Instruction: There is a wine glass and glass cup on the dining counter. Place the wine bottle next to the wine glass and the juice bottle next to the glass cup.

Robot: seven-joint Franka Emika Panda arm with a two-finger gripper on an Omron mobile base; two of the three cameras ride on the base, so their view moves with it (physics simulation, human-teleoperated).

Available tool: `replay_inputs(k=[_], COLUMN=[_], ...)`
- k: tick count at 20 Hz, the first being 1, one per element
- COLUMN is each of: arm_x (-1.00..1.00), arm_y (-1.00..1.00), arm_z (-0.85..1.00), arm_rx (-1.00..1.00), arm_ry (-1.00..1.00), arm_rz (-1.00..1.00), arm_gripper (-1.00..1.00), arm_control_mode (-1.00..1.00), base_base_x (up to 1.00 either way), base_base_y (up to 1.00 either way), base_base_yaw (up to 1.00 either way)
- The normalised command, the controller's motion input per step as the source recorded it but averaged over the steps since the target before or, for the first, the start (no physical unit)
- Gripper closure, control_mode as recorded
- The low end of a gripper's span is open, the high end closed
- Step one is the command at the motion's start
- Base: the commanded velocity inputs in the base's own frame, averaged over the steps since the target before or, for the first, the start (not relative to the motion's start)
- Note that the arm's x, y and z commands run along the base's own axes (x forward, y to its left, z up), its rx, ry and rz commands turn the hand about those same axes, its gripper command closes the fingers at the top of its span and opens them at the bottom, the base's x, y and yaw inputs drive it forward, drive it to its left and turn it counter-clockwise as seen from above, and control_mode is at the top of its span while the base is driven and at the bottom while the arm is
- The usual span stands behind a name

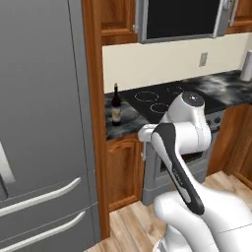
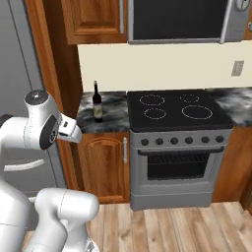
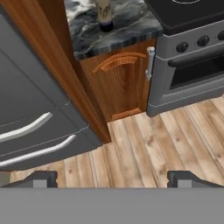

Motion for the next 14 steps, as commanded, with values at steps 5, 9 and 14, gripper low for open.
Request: replay_inputs(k=[5,9,14], arm_x=[0.00,0.00,0.00], arm_y=[0.00,0.00,0.00], arm_z=[0.00,0.00,0.00], arm_rx=[0.00,0.00,0.00], arm_ry=[0.00,0.00,0.00], arm_rz=[0.00,0.00,0.00], arm_gripper=[-1.00,-1.00,-1.00], arm_control_mode=[1.00,1.00,1.00], base_base_x=[0.49,0.32,0.36], base_base_y=[-0.32,-0.56,-0.54], base_base_yaw=[0.30,0.11,0.10])
